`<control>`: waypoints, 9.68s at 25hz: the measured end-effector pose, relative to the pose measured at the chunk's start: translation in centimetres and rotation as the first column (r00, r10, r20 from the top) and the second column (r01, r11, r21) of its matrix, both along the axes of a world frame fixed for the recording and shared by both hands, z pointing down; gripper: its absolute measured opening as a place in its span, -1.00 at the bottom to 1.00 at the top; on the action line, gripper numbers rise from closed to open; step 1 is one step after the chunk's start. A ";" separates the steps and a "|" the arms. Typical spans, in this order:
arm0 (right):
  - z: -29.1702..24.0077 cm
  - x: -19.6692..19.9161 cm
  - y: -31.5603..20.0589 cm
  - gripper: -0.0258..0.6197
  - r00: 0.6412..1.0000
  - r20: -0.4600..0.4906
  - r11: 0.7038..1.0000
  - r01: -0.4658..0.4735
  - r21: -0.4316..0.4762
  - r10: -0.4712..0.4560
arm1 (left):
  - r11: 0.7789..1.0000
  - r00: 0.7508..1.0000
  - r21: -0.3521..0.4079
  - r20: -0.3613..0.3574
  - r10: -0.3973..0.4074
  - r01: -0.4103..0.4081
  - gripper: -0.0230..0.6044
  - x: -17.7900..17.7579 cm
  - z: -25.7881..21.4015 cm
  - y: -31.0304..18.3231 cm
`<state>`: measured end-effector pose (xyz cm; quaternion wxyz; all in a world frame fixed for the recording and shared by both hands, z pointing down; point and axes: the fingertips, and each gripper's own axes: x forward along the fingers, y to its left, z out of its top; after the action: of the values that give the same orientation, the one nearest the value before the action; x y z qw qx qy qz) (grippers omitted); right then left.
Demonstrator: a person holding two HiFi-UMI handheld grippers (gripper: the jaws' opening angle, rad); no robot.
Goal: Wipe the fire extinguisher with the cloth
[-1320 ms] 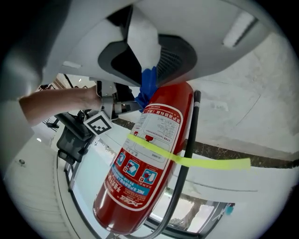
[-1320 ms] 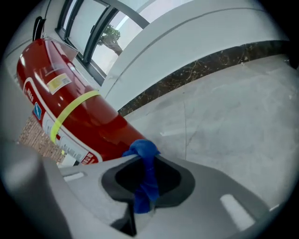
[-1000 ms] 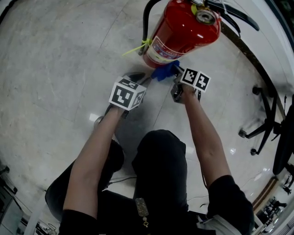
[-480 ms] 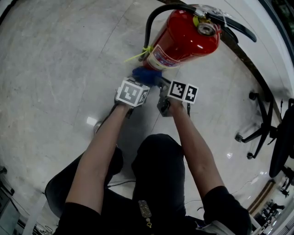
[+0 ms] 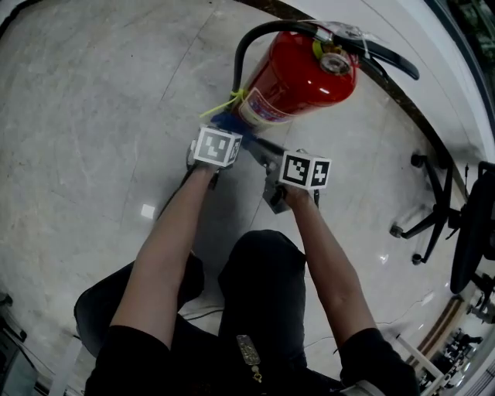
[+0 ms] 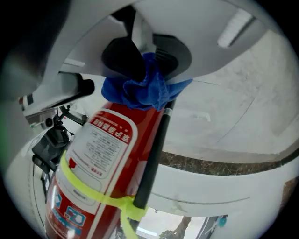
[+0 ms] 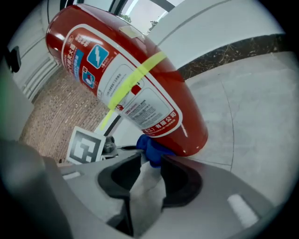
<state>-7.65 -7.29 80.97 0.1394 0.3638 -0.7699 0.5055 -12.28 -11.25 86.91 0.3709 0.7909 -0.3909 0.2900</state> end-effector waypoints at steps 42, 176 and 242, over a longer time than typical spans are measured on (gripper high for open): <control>-21.6 1.6 -0.9 -0.73 0.994 -0.100 0.890 0.088 0.447 -0.048 | 0.834 0.880 0.358 -0.064 0.471 -0.420 -0.85 4.0 -33.7 3.5; -31.7 7.3 -8.5 -0.77 0.592 -0.313 0.477 0.795 0.375 -0.743 | 0.841 0.830 0.012 0.156 -0.536 0.541 -0.47 8.7 -42.0 5.6; -30.3 4.1 -14.2 -0.78 0.755 -0.086 0.466 0.486 0.739 -0.651 | 0.866 0.907 0.375 0.128 -0.401 0.330 -0.49 9.3 -31.2 9.0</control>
<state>-3.60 -21.47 50.68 0.0639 0.0538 -0.9895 0.1177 -2.97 -2.28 55.68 0.2334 0.7211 -0.6142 0.2196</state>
